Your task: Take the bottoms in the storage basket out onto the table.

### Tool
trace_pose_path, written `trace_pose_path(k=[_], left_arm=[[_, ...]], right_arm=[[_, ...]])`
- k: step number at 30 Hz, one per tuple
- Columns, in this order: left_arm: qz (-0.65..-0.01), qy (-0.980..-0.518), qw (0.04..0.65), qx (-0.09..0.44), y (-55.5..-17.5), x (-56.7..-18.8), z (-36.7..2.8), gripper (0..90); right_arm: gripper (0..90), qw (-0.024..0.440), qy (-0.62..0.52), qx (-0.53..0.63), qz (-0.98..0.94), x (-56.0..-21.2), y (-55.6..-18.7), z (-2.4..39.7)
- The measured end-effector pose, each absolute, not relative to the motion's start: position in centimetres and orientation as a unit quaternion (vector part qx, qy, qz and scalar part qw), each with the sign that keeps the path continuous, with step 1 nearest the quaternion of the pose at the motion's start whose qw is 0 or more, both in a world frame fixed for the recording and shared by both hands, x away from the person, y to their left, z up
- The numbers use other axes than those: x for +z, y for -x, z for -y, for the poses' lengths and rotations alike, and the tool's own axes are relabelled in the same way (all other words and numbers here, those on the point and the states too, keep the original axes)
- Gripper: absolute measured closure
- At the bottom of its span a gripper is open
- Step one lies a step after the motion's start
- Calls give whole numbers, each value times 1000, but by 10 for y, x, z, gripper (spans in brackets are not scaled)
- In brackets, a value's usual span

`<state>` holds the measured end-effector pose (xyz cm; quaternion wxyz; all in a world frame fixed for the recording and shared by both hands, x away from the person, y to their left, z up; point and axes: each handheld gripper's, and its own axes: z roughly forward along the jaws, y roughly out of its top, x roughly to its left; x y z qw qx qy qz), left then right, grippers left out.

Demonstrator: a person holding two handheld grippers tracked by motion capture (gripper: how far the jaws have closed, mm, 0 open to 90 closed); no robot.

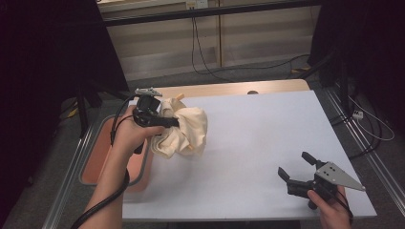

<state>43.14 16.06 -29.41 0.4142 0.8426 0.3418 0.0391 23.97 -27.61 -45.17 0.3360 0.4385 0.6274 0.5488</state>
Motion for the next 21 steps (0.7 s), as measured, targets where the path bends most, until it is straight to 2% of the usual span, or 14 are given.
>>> trace_pose_path(k=[21], left_arm=[[-343, -840, 418, 44, -433, -315, -144, 694]], right_arm=[[23, 342, -434, 549, -627, -450, -239, 277]])
